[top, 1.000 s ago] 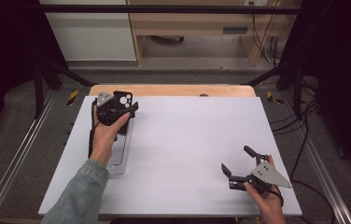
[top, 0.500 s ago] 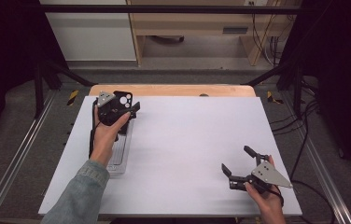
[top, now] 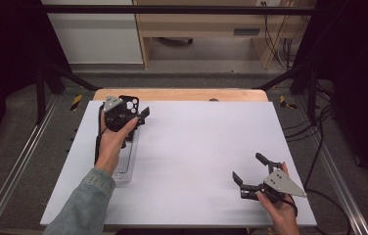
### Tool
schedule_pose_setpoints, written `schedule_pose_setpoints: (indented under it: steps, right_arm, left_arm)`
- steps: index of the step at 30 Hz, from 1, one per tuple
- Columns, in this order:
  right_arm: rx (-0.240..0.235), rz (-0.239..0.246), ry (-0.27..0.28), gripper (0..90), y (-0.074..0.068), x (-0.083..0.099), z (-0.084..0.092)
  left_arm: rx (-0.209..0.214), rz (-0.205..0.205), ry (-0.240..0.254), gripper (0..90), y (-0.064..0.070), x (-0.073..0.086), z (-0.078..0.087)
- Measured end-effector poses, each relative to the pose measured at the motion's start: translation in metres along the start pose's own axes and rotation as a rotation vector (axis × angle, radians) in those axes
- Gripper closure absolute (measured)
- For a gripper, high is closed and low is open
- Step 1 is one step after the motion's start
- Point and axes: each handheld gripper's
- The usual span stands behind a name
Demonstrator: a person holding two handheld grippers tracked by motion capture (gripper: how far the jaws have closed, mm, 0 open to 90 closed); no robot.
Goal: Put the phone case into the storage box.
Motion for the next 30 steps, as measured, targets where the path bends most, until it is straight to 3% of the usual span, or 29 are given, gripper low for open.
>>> schedule_pose_setpoints:
  steps: [7,30]
  right_arm:
    - [-0.005,-0.016,0.004,2.9,0.0007,0.0001,0.0002]
    - [-0.005,-0.012,0.003,2.6,0.0005,0.0002,0.0002]
  left_arm:
    - [0.015,0.005,0.021,2.4,0.0015,-0.0016,0.0007]
    - [0.071,-0.034,0.065,2.4,0.0092,-0.0044,0.0024]
Point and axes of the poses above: each handheld gripper's, and its own axes: z roughly backward along the jaws, x roughly out of its underside, y roughly to its right, and after that the axes turned 7 degrees about -z, right-handed
